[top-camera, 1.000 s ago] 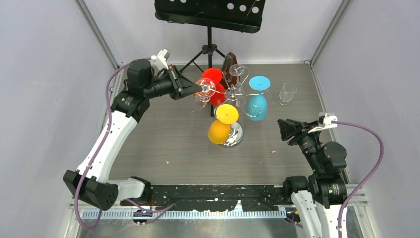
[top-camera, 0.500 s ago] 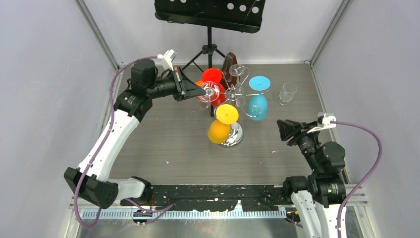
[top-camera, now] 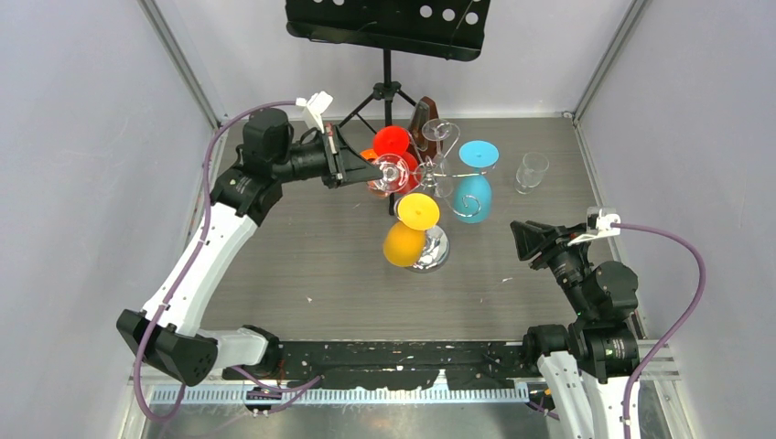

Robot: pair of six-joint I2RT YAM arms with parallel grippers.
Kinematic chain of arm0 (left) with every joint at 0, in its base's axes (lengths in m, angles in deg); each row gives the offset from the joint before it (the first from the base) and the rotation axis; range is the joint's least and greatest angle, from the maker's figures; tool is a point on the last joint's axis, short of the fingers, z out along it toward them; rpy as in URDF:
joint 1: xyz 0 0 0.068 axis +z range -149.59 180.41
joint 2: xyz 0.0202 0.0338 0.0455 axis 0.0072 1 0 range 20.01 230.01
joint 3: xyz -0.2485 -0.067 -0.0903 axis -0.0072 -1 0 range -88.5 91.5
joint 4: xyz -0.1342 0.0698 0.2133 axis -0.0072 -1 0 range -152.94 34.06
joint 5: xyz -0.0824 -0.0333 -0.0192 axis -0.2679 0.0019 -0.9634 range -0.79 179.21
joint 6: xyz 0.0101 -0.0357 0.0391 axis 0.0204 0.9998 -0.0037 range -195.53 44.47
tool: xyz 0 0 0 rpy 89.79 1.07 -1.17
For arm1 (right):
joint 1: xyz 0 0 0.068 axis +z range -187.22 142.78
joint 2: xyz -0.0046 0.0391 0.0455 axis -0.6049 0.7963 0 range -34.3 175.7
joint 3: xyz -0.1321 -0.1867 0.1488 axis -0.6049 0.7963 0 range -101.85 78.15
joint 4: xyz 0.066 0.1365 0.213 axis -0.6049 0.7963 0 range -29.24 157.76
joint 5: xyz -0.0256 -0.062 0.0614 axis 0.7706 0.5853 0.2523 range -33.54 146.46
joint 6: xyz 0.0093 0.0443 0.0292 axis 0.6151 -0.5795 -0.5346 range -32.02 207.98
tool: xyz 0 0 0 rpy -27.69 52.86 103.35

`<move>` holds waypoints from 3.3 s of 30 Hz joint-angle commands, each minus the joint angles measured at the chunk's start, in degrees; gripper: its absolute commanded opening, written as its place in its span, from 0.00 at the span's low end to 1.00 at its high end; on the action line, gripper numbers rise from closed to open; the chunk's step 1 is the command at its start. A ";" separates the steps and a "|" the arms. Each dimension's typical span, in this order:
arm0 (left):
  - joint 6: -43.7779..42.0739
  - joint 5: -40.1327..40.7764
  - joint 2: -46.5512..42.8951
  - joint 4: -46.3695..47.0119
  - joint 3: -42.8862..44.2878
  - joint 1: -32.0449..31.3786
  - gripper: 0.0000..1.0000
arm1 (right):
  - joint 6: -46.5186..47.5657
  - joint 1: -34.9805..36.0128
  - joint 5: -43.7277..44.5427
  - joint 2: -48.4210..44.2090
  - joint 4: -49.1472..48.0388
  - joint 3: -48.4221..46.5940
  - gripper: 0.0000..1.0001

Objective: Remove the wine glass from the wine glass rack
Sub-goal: Pick up the wine glass from the wine rack, then place the wine glass at the center of the board.

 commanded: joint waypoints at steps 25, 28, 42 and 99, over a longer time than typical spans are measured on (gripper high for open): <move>-4.25 -3.02 -5.26 -2.54 2.65 -1.78 0.00 | -1.25 0.33 -1.12 -0.56 -1.57 -0.47 0.45; -4.74 -2.36 -7.10 -2.96 1.53 -1.83 0.00 | -1.69 0.33 -1.50 -0.18 -0.88 -1.46 0.45; -10.05 0.07 -18.19 -7.38 -7.32 -1.83 0.00 | 0.92 0.31 -9.99 2.55 4.30 -9.07 0.49; -26.60 -0.58 -60.71 2.40 -42.20 -2.71 0.00 | -18.51 66.62 21.22 29.14 -9.96 -9.97 0.50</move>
